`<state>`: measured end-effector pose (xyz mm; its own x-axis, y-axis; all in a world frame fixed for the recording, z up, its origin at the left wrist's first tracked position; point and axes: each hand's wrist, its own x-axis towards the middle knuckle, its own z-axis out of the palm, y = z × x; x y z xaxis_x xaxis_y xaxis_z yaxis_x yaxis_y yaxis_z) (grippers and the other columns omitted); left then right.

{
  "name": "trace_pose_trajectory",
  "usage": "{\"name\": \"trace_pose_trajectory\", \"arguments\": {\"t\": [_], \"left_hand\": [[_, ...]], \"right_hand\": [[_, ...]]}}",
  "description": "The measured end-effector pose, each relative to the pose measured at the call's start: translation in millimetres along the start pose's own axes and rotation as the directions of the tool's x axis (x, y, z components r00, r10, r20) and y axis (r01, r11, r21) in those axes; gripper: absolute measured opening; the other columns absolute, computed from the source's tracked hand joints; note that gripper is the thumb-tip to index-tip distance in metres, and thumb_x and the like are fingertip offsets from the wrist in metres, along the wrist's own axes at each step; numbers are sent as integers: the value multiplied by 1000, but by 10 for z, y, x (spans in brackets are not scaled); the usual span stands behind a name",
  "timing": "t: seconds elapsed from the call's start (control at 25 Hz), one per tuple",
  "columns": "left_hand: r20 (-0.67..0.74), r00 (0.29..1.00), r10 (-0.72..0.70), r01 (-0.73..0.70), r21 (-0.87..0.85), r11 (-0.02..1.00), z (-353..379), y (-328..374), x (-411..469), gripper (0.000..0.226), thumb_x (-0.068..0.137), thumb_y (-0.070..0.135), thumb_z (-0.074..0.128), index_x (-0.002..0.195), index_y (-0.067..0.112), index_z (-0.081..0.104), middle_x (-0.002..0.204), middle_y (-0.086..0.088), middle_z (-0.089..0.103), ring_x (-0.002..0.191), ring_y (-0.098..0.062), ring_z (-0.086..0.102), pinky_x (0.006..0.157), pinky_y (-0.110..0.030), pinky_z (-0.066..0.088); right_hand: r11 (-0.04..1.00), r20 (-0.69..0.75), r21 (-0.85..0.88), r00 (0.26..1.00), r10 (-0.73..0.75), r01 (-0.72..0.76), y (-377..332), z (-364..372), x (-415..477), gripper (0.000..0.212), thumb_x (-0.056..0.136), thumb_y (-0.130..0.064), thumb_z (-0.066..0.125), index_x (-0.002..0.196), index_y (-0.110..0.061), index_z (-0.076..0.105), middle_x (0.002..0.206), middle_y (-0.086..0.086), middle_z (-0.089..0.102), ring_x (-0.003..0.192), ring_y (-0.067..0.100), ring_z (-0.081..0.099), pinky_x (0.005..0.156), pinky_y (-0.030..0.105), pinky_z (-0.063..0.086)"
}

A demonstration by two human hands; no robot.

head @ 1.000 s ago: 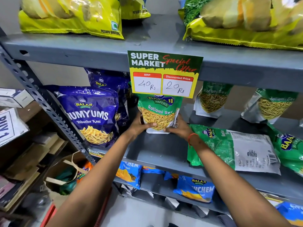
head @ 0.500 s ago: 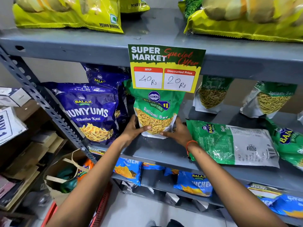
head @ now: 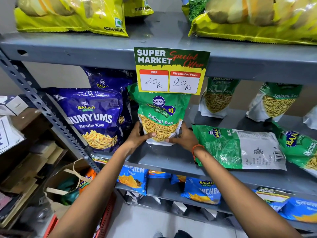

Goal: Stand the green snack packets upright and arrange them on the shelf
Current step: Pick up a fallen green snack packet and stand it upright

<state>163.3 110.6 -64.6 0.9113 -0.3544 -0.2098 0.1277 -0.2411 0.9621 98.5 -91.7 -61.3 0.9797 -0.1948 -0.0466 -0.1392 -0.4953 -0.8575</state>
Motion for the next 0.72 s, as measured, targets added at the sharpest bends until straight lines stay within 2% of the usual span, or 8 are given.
{"name": "trace_pose_trajectory", "arguments": {"t": [0.08,0.16,0.24,0.36,0.48,0.6,0.72], "left_hand": [[15,1000,7,-7,12,1000,-36,-53,-24,88,71,27,78,141,23,24,150,-6,35,142,-24,26,114,-40,23],[42,998,45,-45,8,999,-75,-132,-76,76,69,29,79,131,28,34,138,2,48,137,-21,36,110,-36,30],[50,996,72,-72,4,997,-98,-184,-114,73,68,30,80,127,28,37,134,4,51,133,-19,40,109,-37,33],[50,996,68,-68,-5,998,-94,-173,-131,75,68,32,80,129,25,36,139,-1,49,132,-19,41,115,-48,30],[19,989,144,-144,15,989,-51,-137,-204,88,63,34,82,134,25,31,140,1,47,131,-16,42,115,-45,32],[-125,936,329,-312,137,940,75,-69,-310,114,63,48,78,147,30,3,154,9,23,141,-7,22,116,-29,22],[-217,829,516,-387,444,808,273,38,-384,108,75,68,52,145,26,-19,157,2,-17,146,-9,-10,118,-19,-4]], "right_hand": [[1000,13,-29,1000,4,-4,1,13,-40,90,60,-31,86,134,-13,37,132,12,58,117,29,57,99,44,48],[998,19,-62,1000,20,-19,17,57,-109,91,59,-36,86,133,-15,37,132,10,57,115,29,57,96,41,49],[995,16,-90,999,48,-47,23,94,-158,89,59,-39,85,131,-17,37,130,9,59,111,30,59,92,41,51],[996,22,-52,997,70,-68,-1,87,-177,87,61,-34,85,131,-15,37,128,11,60,111,31,59,92,48,52],[998,57,-21,996,68,-67,-68,46,-187,85,64,-24,84,133,-12,36,132,12,57,115,30,57,97,48,49],[989,123,-139,990,71,-54,-102,-21,-192,76,71,-21,78,133,-7,36,128,17,58,113,33,57,96,48,48],[948,102,-317,995,19,15,-102,-161,-226,54,78,-23,69,124,-8,45,125,18,59,111,34,57,93,47,49]]}}
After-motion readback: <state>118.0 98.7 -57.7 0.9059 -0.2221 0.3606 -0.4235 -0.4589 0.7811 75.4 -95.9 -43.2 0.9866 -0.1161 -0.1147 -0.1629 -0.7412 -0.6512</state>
